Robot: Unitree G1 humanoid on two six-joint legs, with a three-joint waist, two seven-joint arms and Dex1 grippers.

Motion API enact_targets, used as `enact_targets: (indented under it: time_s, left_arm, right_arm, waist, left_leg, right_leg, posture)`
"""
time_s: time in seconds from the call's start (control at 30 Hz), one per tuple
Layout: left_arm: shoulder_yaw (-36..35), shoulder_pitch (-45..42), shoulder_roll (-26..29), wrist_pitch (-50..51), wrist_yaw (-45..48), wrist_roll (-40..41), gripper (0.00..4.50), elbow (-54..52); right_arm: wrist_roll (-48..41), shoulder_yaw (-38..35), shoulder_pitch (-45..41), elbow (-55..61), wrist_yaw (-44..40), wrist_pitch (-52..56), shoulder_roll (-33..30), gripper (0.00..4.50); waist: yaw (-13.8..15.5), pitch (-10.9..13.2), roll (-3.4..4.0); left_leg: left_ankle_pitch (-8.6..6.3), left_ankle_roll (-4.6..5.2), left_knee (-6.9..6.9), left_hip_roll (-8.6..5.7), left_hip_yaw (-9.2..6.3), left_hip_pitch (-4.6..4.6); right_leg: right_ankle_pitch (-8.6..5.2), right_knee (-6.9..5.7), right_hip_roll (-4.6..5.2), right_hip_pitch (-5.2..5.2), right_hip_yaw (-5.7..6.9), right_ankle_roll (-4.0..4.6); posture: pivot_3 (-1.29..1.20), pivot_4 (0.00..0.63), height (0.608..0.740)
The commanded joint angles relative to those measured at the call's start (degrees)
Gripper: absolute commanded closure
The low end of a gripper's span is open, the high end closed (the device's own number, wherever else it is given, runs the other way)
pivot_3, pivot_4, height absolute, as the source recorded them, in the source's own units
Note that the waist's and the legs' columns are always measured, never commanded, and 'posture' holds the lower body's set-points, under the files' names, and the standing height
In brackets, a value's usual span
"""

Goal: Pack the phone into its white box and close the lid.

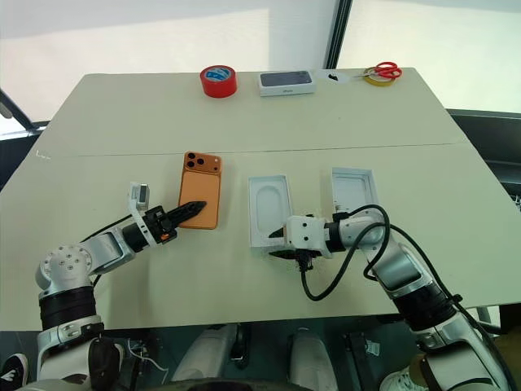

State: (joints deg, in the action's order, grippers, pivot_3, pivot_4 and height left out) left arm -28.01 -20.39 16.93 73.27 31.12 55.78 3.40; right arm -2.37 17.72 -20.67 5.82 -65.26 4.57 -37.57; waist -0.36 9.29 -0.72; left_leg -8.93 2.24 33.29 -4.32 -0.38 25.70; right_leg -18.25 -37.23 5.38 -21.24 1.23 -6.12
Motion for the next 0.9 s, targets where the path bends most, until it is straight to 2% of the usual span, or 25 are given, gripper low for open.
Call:
enact_targets:
  time_s: [0.03,0.27,0.37,0.4,0.7,0.9]
  left_arm:
    - [-0.67,-0.55,0.37,-0.06,0.12,3.62,4.50,-2.68]
    - [-0.39,-0.20,0.44,-0.62,-1.13,4.89,4.50,-2.95]
    - [-0.34,-0.15,0.24,-0.49,-1.77,5.39,4.50,-3.04]
    - [-0.44,-0.22,0.14,-0.28,-2.13,5.64,4.50,-3.03]
    - [-1.71,-2.55,-1.53,0.65,-7.41,10.49,4.50,-2.50]
    - [0.12,-3.16,-2.37,-1.02,-8.98,11.06,4.50,-3.44]
  right_arm:
    - [-0.48,-0.42,0.07,0.95,0.16,-0.72,-0.03,2.57]
    - [-0.81,0.22,0.43,0.98,-1.00,0.31,-0.22,2.57]
    - [0.32,0.53,0.13,0.17,-0.30,-0.12,0.19,3.45]
    - [0.69,0.69,-0.03,-0.14,-0.07,-0.09,0.36,3.91]
    - [1.36,1.56,-1.94,1.41,1.86,3.12,3.30,3.91]
    - [1.44,2.46,-3.05,1.44,2.08,4.86,4.34,3.91]
  waist:
    - [0.00,0.00,0.00]
    - [0.00,0.00,0.00]
    - [0.00,0.00,0.00]
    - [0.00,0.00,0.00]
    - [0.04,0.00,0.00]
    - [0.12,0.00,-0.01]
  left_leg:
    - [0.00,0.00,0.00,0.00,0.00,0.00]
    - [0.00,0.00,0.01,0.00,0.00,0.00]
    - [0.00,0.00,0.02,0.00,0.00,0.00]
    - [0.00,0.00,0.02,0.00,0.00,0.00]
    - [0.01,-0.01,0.04,0.00,0.00,-0.01]
    - [0.01,-0.02,0.09,0.00,0.00,-0.01]
  right_leg:
    - [0.00,0.00,0.00,0.00,0.00,0.00]
    - [0.00,-0.01,-0.01,0.01,0.00,0.00]
    - [0.00,-0.01,-0.01,0.01,0.00,0.00]
    - [0.00,-0.01,-0.01,0.01,0.00,0.00]
    - [0.00,-0.03,-0.02,0.01,0.00,0.00]
    - [0.01,-0.05,-0.05,0.02,0.01,-0.01]
  posture:
    - [0.00,0.150,0.738]
    - [0.00,0.150,0.738]
    - [0.00,0.150,0.738]
    - [0.00,0.150,0.738]
    - [0.00,0.150,0.738]
    - [0.00,0.150,0.738]
